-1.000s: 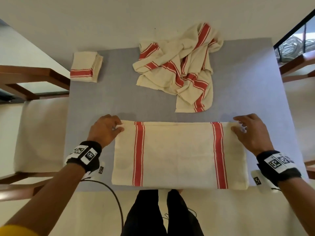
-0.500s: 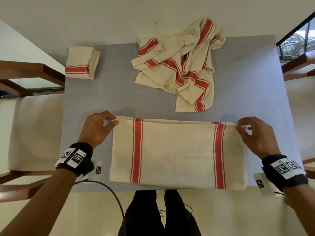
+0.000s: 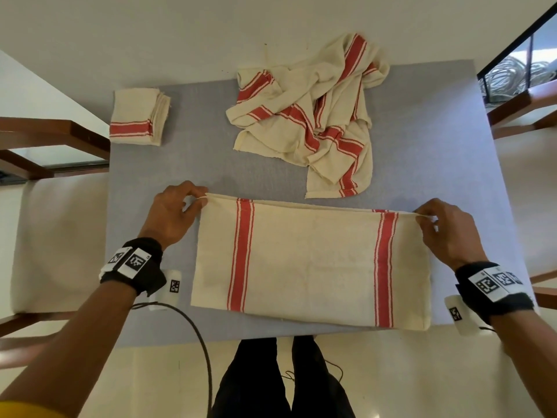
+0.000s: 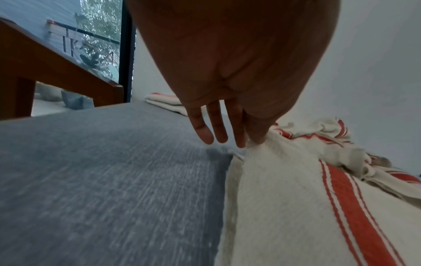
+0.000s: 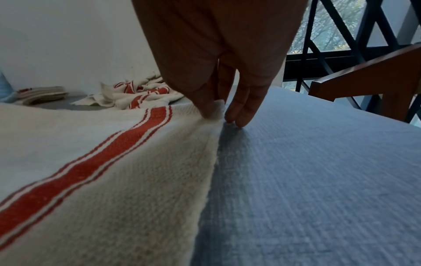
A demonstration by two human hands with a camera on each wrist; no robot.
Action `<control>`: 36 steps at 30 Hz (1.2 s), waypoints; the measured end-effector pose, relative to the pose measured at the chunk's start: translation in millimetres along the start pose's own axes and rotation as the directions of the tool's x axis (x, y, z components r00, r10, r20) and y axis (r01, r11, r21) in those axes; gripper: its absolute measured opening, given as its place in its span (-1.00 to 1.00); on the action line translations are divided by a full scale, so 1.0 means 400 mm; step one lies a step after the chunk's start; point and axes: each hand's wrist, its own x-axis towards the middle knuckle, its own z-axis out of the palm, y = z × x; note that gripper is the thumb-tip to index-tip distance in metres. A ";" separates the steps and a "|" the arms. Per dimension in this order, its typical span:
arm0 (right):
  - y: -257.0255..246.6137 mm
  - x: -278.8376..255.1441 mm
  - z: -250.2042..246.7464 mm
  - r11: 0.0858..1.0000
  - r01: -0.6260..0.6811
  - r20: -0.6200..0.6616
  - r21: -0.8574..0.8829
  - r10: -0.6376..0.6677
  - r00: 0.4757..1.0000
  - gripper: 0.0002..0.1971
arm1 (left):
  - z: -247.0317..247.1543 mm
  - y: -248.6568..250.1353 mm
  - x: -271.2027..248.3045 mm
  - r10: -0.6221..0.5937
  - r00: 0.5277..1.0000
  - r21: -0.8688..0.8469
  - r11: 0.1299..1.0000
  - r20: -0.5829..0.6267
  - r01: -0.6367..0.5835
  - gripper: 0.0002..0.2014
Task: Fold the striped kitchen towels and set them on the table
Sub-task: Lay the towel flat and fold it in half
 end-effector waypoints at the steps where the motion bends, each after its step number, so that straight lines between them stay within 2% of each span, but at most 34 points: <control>1: 0.001 0.003 0.007 1.000 0.005 -0.005 -0.023 -0.005 1.000 -0.96 | 0.009 -0.001 0.009 0.012 1.000 -0.008 1.000 0.009 -0.012 -0.86; 6: 0.006 0.006 0.021 0.994 0.026 0.003 -0.105 -0.025 1.000 -0.92 | 0.032 0.015 0.062 -0.042 0.999 -0.053 0.998 -0.033 0.040 -0.86; 14: -0.012 0.001 0.023 0.993 -0.054 -0.033 -0.104 0.051 0.998 -0.89 | 0.044 -0.013 0.084 -0.010 1.000 0.017 1.000 -0.016 0.010 -0.96; 18: -0.055 0.002 0.007 0.979 -0.135 0.056 -0.152 0.145 0.988 -0.80 | 0.052 -0.021 0.080 0.029 1.000 0.099 0.995 0.010 -0.029 -0.88; 20: -0.100 -0.004 -0.003 0.983 -0.085 0.056 -0.165 0.096 0.994 -0.73 | 0.050 -0.013 0.086 0.014 0.998 0.138 0.990 0.058 -0.022 -0.83; 22: -0.170 -0.013 0.000 0.991 0.052 0.024 -0.124 -0.049 0.999 -0.74 | 0.049 0.008 0.095 0.014 0.994 0.214 0.976 0.107 -0.037 -0.71; 24: -0.254 -0.015 0.023 0.983 0.183 0.052 -0.030 -0.181 0.982 -0.75 | 0.052 0.043 0.103 0.026 0.991 0.285 0.956 0.130 -0.063 -0.63; 26: -0.323 0.000 0.071 0.970 0.233 0.092 0.071 -0.239 0.967 -0.72 | 0.062 0.082 0.112 0.055 0.988 0.305 0.947 0.145 -0.097 -0.60; 30: -0.375 0.046 0.155 0.977 0.176 0.173 0.123 -0.195 0.965 -0.67 | 0.113 0.169 0.128 0.155 0.963 0.241 0.948 0.222 -0.208 -0.65; 36: -0.385 0.078 0.188 0.983 0.150 0.165 0.102 -0.166 0.972 -0.77 | 0.215 0.263 0.147 0.316 0.899 0.155 0.915 0.303 -0.374 -0.71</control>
